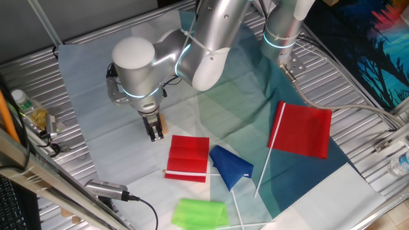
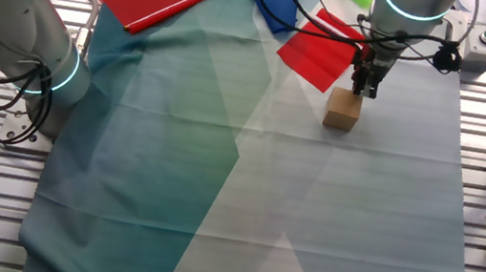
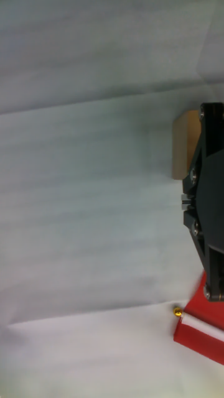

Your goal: Approach and touch the side of the small block

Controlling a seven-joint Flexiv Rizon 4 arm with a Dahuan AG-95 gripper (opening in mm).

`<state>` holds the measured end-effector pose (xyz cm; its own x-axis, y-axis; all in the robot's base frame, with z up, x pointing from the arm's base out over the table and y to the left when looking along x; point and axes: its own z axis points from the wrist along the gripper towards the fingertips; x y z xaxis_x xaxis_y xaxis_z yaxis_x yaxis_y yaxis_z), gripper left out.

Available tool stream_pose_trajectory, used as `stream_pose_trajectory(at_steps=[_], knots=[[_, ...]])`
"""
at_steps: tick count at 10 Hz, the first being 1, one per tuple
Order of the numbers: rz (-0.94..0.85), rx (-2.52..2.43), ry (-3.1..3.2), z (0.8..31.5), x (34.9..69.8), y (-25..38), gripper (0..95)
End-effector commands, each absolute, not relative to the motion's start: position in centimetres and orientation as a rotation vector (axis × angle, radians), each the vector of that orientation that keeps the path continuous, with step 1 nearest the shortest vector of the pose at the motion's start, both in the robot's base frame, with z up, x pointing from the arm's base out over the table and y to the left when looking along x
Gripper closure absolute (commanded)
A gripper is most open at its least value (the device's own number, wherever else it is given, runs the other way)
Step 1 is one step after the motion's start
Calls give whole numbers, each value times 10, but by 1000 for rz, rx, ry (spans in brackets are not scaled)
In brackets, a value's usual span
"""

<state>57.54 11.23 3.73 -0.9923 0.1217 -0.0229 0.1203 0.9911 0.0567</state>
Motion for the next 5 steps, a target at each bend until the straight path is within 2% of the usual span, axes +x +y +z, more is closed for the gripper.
stream_pose_trajectory(at_steps=[1,5], knots=[[77,181,3105,37,572,109,950],[77,166,3100,35,569,104,950]])
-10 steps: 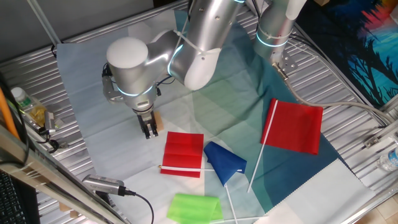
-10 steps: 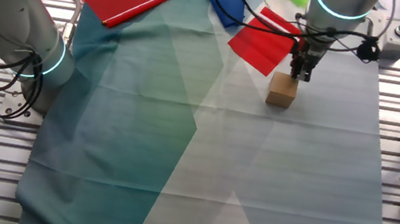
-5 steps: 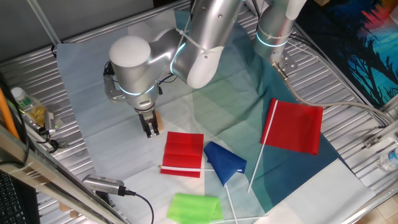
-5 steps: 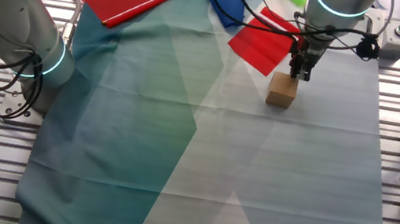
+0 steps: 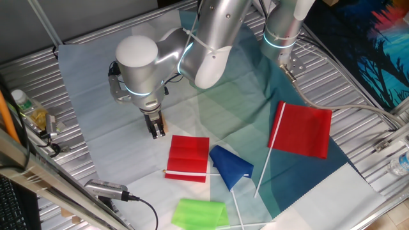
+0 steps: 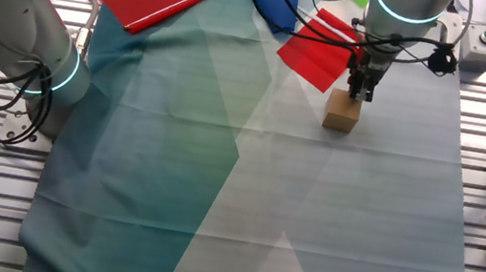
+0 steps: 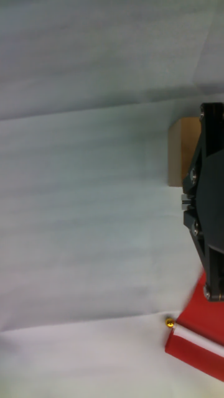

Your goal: Approach and touch the side of the small block

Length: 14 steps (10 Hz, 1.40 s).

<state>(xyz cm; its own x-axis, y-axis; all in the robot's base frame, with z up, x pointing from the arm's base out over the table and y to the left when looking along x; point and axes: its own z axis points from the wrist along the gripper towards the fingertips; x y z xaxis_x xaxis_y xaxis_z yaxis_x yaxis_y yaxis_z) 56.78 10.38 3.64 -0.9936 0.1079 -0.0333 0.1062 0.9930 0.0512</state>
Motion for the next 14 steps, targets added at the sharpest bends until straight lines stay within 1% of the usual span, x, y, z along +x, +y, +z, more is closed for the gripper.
stream_pose_trajectory(at_steps=[1,14], knots=[[78,164,3100,35,569,104,950],[73,177,3118,45,577,108,950]])
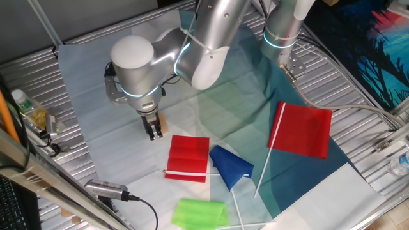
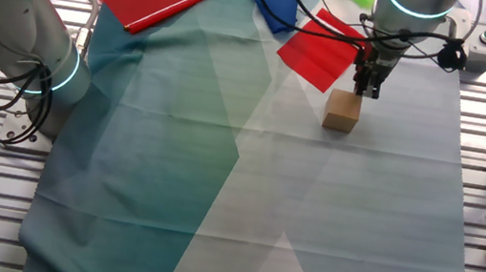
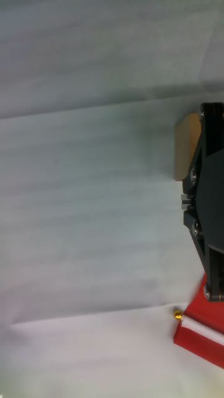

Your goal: Approach and touch the side of the small block

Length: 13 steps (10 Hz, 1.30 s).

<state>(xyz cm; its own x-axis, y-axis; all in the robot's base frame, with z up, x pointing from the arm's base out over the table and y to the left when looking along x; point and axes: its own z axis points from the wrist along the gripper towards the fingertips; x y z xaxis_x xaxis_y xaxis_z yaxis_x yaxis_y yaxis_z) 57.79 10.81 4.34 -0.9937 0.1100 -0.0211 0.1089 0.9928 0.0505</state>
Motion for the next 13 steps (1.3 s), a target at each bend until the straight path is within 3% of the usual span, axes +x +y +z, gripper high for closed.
stream_pose_trajectory(at_steps=[1,13], knots=[[77,188,3119,46,575,108,950],[93,200,3135,60,565,103,950]])
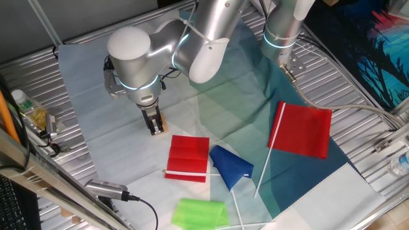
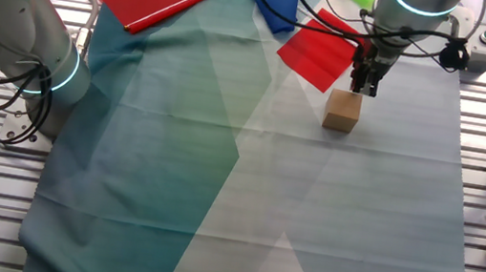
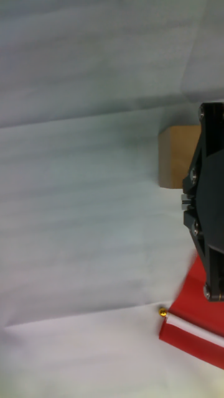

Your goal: Approach and touch the side of the small block

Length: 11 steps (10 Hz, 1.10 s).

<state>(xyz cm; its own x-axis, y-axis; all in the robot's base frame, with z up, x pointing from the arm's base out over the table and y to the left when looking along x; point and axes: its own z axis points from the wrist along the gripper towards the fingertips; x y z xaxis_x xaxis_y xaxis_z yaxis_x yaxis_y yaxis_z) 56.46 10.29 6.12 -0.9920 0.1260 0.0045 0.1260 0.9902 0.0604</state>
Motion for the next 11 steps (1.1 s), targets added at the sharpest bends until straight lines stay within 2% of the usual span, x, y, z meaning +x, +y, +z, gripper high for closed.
stream_pose_trajectory(at_steps=[1,4,11], knots=[[-91,-200,-3130,63,565,103,950],[-94,-195,-3123,73,561,101,950],[-91,-209,-3114,73,561,101,950]])
